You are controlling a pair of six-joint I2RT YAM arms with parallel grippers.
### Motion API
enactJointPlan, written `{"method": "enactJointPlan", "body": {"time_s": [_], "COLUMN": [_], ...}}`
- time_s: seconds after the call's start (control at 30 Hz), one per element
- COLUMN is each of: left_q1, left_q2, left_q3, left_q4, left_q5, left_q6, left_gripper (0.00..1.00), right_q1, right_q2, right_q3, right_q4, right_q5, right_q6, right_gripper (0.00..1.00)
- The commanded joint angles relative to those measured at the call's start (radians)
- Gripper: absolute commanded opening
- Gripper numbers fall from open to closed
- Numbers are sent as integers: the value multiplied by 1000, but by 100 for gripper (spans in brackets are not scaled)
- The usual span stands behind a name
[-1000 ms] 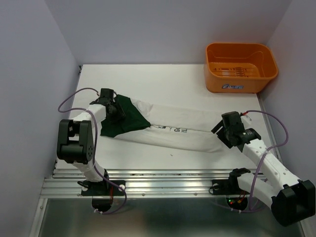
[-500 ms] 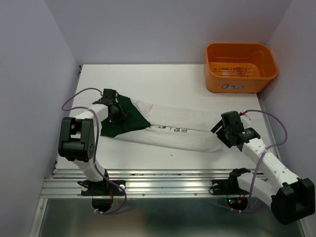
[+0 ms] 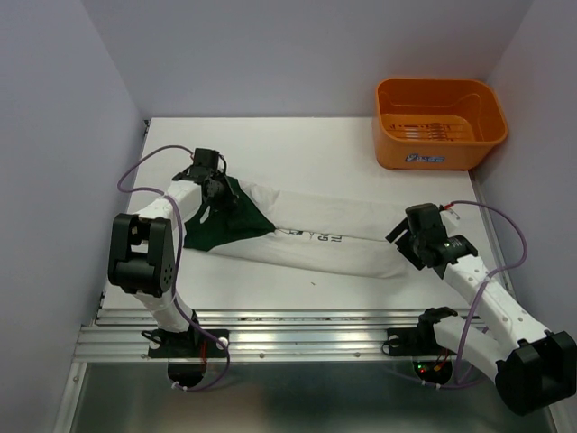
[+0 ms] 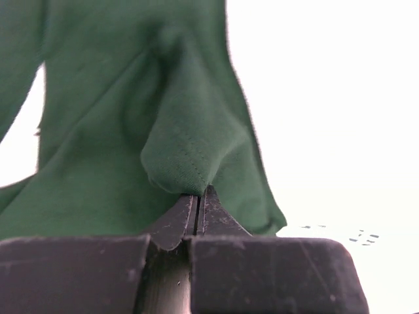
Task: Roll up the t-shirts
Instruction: Fold the T-shirt at the center of the board.
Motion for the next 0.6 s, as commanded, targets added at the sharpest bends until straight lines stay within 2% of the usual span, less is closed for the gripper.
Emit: {"method": "enactJointPlan", "body": {"time_s": [0.0,0.17,0.3,0.4,0.43,0.5,0.53,0.57], "left_q1": [-21,-45,-65,-74,-85,-96,-105,-105], "left_q2": [-13,25,81,124,134,159,167,173], "left_q3": [73,127,176,232,252,312,331,346], "left_q4": [-11,-8,-1,3,-13,-27,-33,-36], "left_q5": [42,50,54,51,48,50,53,59], "left_q6": [-30,-56,-83,-96,-97,-102,-103,-106], "left_gripper": [0,2,15,21,32,46,57,58], "right_q1": [-7,-7,-7,-7,-7,-7,-7,-7], "right_q2": [-21,-24,-25,-28,-28,-34,-36,-39], "right_q3": [13,13,14,16,19,20,19,19], "right_q4": [13,9,4,-2,-8,-13,-16,-18], "right_q5": [21,19,18,19,21,24,24,26], "right_q6": [1,1,2,1,2,2,2,2], "right_gripper": [75,75,75,75,75,75,75,75]}}
